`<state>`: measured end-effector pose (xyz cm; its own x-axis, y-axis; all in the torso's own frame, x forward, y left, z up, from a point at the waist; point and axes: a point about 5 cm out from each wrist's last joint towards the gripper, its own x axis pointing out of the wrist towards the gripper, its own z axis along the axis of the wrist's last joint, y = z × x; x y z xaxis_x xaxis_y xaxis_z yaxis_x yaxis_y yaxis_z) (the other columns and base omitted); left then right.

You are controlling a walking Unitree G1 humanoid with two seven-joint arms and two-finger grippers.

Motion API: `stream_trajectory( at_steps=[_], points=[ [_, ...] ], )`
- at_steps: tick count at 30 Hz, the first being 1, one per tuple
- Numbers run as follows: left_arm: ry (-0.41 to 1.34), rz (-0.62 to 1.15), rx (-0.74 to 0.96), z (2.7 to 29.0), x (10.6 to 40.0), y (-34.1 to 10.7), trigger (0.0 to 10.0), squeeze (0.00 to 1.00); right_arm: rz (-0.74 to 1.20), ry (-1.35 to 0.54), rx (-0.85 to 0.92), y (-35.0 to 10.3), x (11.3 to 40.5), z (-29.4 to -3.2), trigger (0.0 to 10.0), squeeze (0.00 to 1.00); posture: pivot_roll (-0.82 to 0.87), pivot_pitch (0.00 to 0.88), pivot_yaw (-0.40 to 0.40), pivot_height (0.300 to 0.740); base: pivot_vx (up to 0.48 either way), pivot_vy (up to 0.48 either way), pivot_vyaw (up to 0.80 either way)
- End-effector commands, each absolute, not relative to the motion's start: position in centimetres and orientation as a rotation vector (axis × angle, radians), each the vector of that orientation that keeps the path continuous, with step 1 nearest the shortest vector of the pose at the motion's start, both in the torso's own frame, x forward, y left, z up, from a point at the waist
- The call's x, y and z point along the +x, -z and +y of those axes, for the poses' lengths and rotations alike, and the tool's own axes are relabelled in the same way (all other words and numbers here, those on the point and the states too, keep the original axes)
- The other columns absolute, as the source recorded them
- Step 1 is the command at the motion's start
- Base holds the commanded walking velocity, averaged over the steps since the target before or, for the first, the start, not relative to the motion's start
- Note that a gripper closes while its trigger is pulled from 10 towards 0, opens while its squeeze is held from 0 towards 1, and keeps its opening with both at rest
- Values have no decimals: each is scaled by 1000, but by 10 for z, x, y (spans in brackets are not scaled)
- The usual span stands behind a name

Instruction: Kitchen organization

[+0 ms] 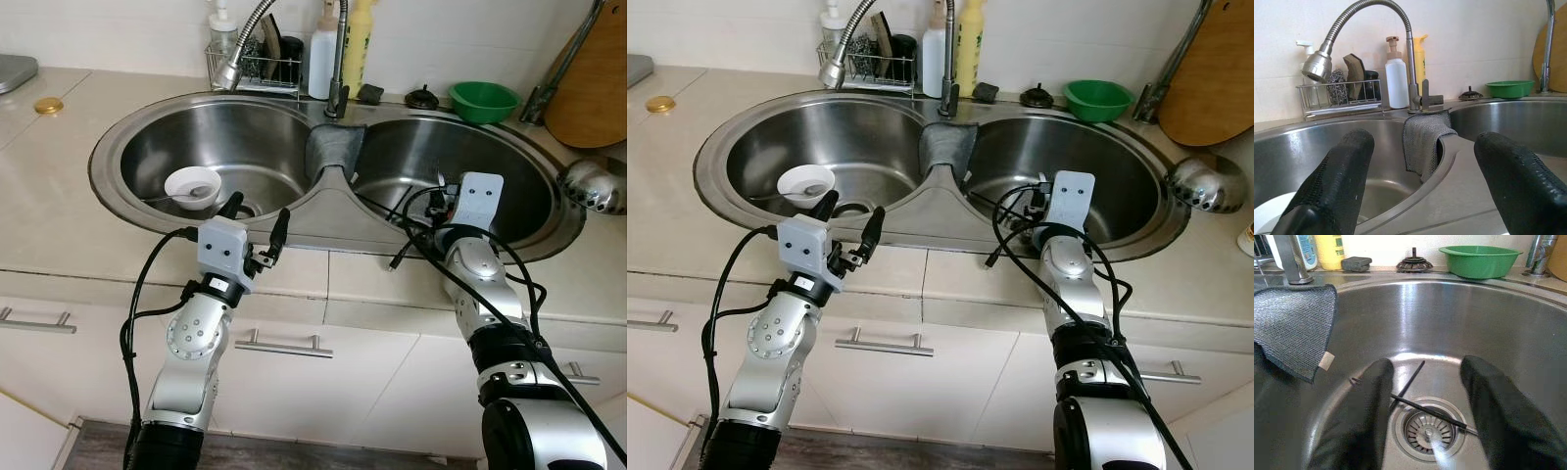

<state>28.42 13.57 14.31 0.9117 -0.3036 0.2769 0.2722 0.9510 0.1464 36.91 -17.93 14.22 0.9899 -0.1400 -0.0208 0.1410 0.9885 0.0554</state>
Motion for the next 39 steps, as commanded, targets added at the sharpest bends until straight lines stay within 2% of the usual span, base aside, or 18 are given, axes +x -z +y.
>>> stream_trajectory(
  at_steps=[1, 8, 16, 17, 18, 19, 26, 31, 39],
  points=[
    [315, -301, 102, 131, 285, -144, 10000, 0, 10, 149, 72, -142, 369, -182, 10000, 1000, 14, 0, -65, 740, 0, 0, 0],
    [320, -298, 100, 131, 285, -144, 10000, 0, -11, 138, 79, -144, 368, -180, 10000, 1000, 13, 0, -62, 740, 0, 0, 0],
    [317, -297, 94, 131, 285, -145, 10000, 0, -139, 122, 84, -165, 368, -177, 10000, 1000, 12, 0, -62, 740, 0, 0, 0],
    [315, -298, 91, 131, 285, -145, 10000, 0, -171, 92, 75, -171, 368, -172, 10000, 294, 15, 0, -63, 740, 0, 0, 0],
    [314, -300, 87, 132, 285, -146, 10000, 0, -205, 56, 66, -178, 368, -167, 10000, 294, 15, 0, -63, 740, 0, 0, 0],
    [309, -297, 84, 132, 285, -146, 10000, 0, -223, 37, 67, -181, 367, -163, 10000, 0, 15, 0, -63, 740, 0, 0, 0],
    [292, -297, 80, 135, 287, -146, 10000, 0, -326, -53, 20, -195, 362, -145, 10000, 0, 14, 0, -64, 740, 0, 0, 0],
    [287, -300, 82, 135, 288, -147, 10000, 0, -324, -50, 26, -195, 362, -147, 10000, 0, 13, 0, -66, 740, 0, 0, 0],
    [291, -303, 81, 133, 288, -147, 10000, 0, -324, -49, 22, -194, 361, -148, 10000, 0, 12, 0, -68, 740, 0, 288, 0]
  ],
)
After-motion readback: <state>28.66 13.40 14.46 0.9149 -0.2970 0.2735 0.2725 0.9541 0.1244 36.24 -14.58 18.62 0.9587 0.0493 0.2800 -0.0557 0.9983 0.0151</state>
